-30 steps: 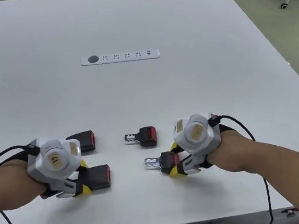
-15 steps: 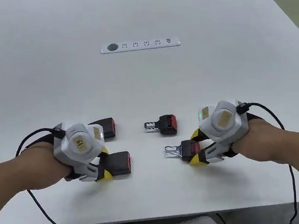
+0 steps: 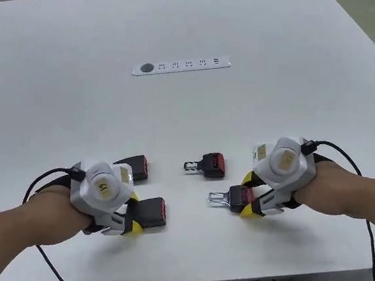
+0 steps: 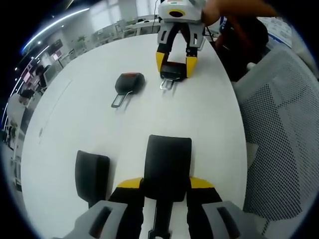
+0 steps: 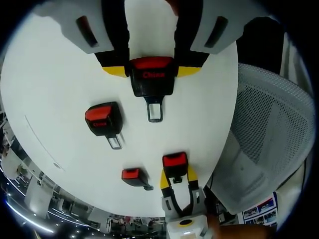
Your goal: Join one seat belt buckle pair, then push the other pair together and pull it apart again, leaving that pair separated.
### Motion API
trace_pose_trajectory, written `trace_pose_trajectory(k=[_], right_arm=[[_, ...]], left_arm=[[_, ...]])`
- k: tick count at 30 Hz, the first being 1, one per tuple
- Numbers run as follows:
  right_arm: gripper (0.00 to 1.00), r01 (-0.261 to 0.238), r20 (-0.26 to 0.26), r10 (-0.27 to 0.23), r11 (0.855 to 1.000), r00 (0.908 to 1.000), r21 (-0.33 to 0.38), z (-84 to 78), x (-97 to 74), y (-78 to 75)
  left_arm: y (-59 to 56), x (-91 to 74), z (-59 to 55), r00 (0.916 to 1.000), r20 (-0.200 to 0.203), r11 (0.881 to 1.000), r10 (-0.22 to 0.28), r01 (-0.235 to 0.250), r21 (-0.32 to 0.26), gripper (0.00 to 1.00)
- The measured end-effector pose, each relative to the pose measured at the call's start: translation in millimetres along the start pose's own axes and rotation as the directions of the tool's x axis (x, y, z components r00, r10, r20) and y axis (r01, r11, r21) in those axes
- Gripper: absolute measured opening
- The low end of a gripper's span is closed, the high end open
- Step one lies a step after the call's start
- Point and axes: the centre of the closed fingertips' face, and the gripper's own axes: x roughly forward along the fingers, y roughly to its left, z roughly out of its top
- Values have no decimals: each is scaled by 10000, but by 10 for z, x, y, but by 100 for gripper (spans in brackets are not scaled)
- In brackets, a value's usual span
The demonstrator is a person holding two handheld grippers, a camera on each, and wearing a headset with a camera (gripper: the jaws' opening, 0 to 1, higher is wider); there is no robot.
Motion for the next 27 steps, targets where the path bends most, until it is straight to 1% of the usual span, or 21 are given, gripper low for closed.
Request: trace_pose_trajectory(k=[12, 20, 22, 27], right_arm=[[34, -14, -23, 14, 10000, 10000, -4, -4, -2, -3], [35, -28, -258, 25, 9999, 9997, -113, -8, 1, -7], [35, -40, -334, 35, 9999, 9994, -140, 0, 0, 5], [35, -25, -337, 17, 9997, 9994, -249, 49, 18, 24]], left_arm=[[4, 0, -1, 10000, 60, 10000, 58, -58, -45, 33], [-2, 0, 10, 10000, 42, 10000, 3, -3, -2, 33], [-4, 0, 15, 10000, 23, 10000, -1, 1, 0, 33], [6, 7, 2, 10000, -43, 10000, -43, 43, -19, 33]])
